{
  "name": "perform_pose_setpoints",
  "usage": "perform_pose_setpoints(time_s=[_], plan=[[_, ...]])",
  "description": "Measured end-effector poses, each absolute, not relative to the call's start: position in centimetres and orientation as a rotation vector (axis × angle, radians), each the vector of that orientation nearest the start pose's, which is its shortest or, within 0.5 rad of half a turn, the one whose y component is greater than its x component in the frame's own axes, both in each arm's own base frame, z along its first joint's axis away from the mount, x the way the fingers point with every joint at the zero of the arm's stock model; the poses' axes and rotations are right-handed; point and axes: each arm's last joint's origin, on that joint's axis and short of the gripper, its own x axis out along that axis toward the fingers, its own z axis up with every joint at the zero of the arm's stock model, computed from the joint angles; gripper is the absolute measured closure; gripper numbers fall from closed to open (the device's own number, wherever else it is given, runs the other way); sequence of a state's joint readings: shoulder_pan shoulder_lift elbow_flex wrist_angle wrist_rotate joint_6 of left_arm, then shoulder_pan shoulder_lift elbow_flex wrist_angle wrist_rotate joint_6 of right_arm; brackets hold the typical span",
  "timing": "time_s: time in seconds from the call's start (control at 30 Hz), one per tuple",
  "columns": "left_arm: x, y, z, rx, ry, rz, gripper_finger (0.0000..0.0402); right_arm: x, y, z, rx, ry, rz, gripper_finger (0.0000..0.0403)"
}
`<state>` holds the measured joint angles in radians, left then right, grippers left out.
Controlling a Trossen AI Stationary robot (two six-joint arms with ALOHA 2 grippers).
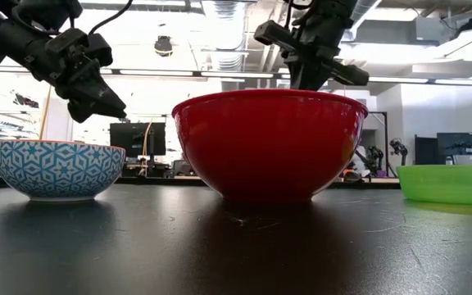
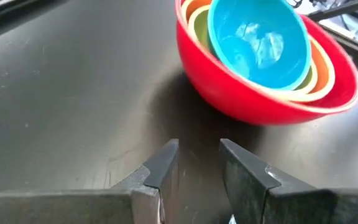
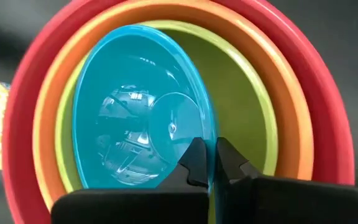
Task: Nest bowls inside each other
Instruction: Stack the blue bowl on top of the light green bowl, then stack the orange patterned bowl on top of the blue bowl
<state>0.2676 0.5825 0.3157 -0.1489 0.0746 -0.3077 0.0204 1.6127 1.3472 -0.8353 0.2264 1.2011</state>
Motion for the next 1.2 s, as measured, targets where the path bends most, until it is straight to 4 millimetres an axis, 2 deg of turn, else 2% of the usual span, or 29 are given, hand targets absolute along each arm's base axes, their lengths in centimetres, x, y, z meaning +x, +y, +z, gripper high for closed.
perform_pose_setpoints(time_s=[0.1,0.5,0.67,0.8,1.03,1.2], plan=[[13.6,3.5,20.3,-0.374,0.381,0.253,0.0299,32.6,0.0,27.5,0.935,0.837,-0.810,0.0381],[13.6,3.5,20.3,-0.411,0.375,0.269,0.0299,32.4,0.0,27.4,0.915,0.874,-0.800,0.0256],[13.6,3.5,20.3,-0.429,0.373,0.273,0.0299,31.7,0.0,28.5,0.899,0.859,-0.770,0.0224],[13.6,3.5,20.3,-0.465,0.368,0.283,0.0299,30.5,0.0,29.9,0.902,0.834,-0.750,0.0219],[13.5,3.6,20.3,-0.519,0.359,0.312,0.0299,28.6,0.3,32.2,0.858,0.800,-0.672,0.0241],[13.1,3.2,19.3,-0.565,0.478,0.272,0.0299,27.3,0.4,33.8,0.840,0.752,-0.620,0.0253]])
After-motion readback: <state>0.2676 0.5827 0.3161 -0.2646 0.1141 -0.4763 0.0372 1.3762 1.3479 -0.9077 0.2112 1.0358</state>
